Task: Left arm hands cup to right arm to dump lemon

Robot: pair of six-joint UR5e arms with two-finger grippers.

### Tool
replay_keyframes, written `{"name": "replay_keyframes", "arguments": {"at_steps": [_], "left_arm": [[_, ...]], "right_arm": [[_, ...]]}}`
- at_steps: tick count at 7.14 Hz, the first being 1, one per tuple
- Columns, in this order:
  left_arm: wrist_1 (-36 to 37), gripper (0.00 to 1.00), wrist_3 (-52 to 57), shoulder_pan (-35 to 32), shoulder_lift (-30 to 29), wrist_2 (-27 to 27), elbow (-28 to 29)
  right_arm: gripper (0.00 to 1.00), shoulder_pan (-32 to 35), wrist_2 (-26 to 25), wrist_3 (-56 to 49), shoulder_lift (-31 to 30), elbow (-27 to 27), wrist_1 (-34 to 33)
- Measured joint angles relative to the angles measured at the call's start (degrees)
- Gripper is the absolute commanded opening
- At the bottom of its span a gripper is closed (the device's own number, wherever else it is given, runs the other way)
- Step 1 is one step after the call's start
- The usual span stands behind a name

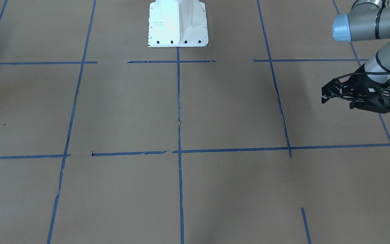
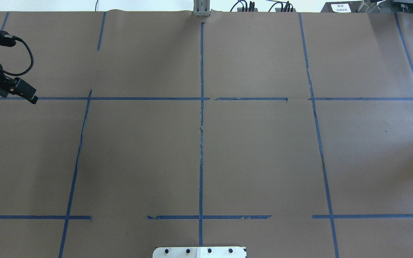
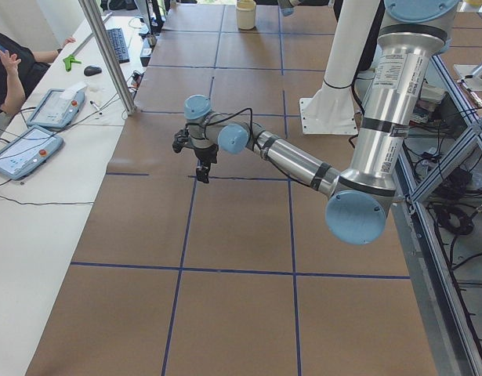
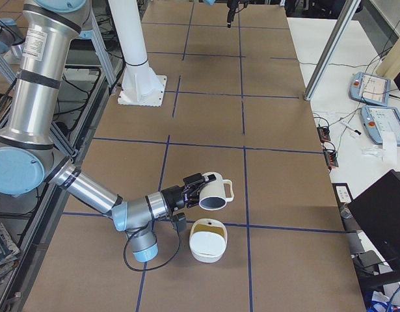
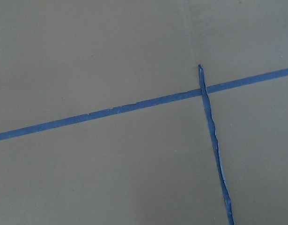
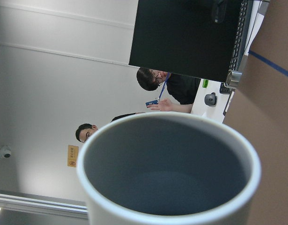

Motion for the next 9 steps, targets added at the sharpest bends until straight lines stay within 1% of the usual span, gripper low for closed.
{"name": "replay_keyframes", "arguments": {"at_steps": [4,6,7,8,9], "left_arm": [[0.0,1.0,0.0,-0.1,0.3,-0.1,-0.5],[0.0,1.0,0.0,-0.1,0.4,-0.1,-0.7],[0.0,1.0,0.0,-0.2,0.5,0.0,-0.7],[0.0,1.0,0.0,-0.2,0.5,0.0,-0.6],[0.0,1.0,0.0,-0.2,0.5,0.0,-0.6]], "right_arm": [[0.27,0.0,0.4,-31.0,-1.7,0.0,-5.1],[0.29,0.0,1.0,-48.1,-1.9,0.3,-8.1],[0.38,0.0,2.3,-55.2,-1.5,0.5,-9.2],[0.43,0.0,4.2,-62.1,-0.6,1.2,-11.2],[0.43,-0.1,5.6,-68.4,0.6,3.0,-15.1]]}}
